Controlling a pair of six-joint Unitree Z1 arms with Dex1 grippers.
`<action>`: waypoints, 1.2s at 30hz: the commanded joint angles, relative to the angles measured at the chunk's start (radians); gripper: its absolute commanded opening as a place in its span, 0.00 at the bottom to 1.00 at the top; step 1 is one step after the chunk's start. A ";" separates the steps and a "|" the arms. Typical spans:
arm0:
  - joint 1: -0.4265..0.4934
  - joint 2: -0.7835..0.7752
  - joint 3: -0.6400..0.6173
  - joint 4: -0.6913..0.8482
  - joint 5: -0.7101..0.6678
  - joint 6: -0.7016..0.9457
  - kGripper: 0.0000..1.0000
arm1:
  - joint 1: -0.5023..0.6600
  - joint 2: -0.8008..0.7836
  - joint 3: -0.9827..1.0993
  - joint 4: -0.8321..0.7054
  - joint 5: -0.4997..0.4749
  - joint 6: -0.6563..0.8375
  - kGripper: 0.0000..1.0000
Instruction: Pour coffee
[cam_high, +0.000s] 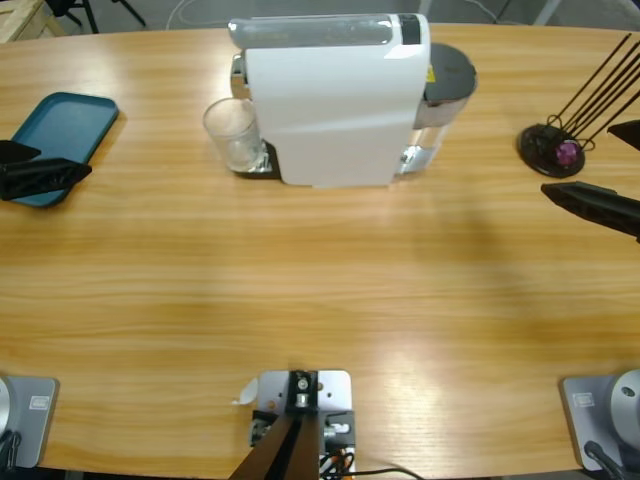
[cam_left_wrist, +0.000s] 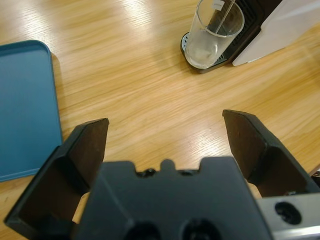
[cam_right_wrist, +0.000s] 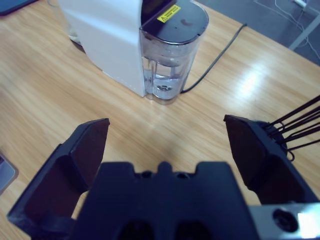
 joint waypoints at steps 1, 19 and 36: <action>-0.002 -0.025 0.053 -0.030 -0.013 0.018 0.99 | 0.012 0.020 0.035 -0.011 0.085 -0.024 0.98; -0.002 -0.041 0.072 -0.053 -0.014 0.019 0.99 | -0.004 -0.071 0.053 0.016 0.090 -0.006 1.00; -0.002 -0.106 0.188 -0.276 -0.066 0.084 0.93 | -0.046 -0.066 0.065 -0.001 0.090 0.077 1.00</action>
